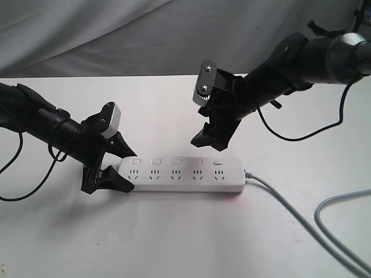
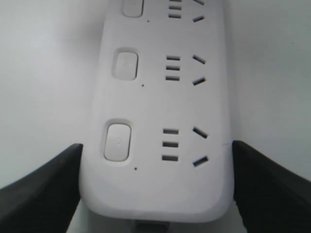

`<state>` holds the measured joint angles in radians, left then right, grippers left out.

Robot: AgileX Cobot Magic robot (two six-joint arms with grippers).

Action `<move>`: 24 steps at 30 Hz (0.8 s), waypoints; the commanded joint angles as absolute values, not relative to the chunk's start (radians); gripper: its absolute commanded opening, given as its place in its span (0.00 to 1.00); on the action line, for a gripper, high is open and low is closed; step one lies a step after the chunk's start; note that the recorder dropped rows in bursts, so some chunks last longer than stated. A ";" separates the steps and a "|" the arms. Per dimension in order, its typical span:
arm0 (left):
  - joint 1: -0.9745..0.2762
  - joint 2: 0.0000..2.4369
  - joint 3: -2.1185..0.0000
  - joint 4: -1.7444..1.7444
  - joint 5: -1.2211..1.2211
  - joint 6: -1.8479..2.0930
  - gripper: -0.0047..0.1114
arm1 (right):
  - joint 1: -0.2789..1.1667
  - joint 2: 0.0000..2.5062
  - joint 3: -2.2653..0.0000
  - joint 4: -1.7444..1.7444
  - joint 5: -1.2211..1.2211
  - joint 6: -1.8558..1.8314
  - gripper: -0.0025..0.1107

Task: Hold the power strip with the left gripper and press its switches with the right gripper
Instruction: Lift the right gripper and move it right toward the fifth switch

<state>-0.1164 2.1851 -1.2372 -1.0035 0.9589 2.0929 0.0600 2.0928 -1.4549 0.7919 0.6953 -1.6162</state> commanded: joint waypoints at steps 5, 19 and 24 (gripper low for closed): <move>-0.120 2.186 -1.234 -1.006 0.941 2.095 0.38 | 0.060 2.064 -1.451 0.818 0.722 -1.633 0.67; -0.120 2.186 -1.234 -1.006 0.941 2.095 0.38 | 0.056 2.064 -1.451 0.783 0.722 -1.625 0.67; -0.120 2.186 -1.234 -1.006 0.941 2.095 0.38 | 0.009 2.064 -1.451 0.764 0.755 -1.603 0.67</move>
